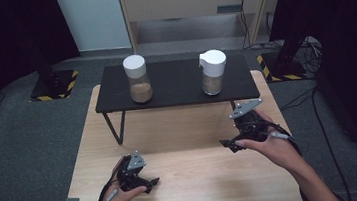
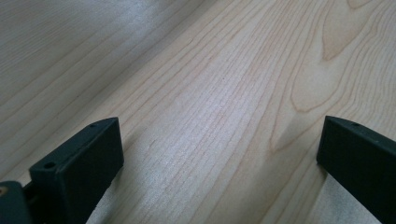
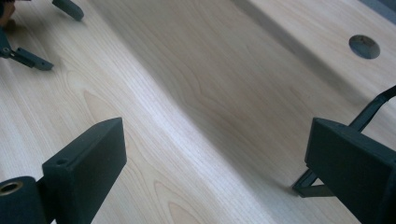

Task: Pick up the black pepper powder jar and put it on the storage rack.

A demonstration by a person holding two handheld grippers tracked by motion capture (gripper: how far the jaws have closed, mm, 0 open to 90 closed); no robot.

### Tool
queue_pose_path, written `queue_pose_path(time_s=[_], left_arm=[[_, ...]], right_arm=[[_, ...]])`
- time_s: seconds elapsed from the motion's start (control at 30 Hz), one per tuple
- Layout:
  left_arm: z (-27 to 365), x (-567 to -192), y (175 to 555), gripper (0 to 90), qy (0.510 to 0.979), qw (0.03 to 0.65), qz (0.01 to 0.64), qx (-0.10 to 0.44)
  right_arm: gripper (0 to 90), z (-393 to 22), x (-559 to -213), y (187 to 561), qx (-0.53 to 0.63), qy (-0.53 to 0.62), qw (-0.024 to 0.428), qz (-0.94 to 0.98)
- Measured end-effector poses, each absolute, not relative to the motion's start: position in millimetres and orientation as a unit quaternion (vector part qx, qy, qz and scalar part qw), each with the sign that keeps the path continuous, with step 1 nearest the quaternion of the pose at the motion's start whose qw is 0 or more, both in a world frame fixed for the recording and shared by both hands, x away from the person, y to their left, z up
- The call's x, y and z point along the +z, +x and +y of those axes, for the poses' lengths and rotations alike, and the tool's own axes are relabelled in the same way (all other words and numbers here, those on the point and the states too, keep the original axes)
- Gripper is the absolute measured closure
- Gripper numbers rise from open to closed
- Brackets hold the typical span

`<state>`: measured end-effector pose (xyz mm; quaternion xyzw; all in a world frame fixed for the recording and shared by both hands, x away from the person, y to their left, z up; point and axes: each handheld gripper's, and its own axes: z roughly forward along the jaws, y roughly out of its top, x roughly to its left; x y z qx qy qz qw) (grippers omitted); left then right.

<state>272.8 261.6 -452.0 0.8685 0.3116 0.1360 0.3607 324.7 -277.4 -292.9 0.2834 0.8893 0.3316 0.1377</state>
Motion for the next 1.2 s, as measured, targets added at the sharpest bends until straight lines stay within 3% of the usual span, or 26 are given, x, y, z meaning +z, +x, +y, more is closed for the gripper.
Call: queue_pose_path(time_s=[1.2], left_arm=[[261,-452,273,0.0,0.868,0.361,0.312,0.136]], right_arm=[[6.3,-281,-388,316,0.318,0.308,0.092,0.892]])
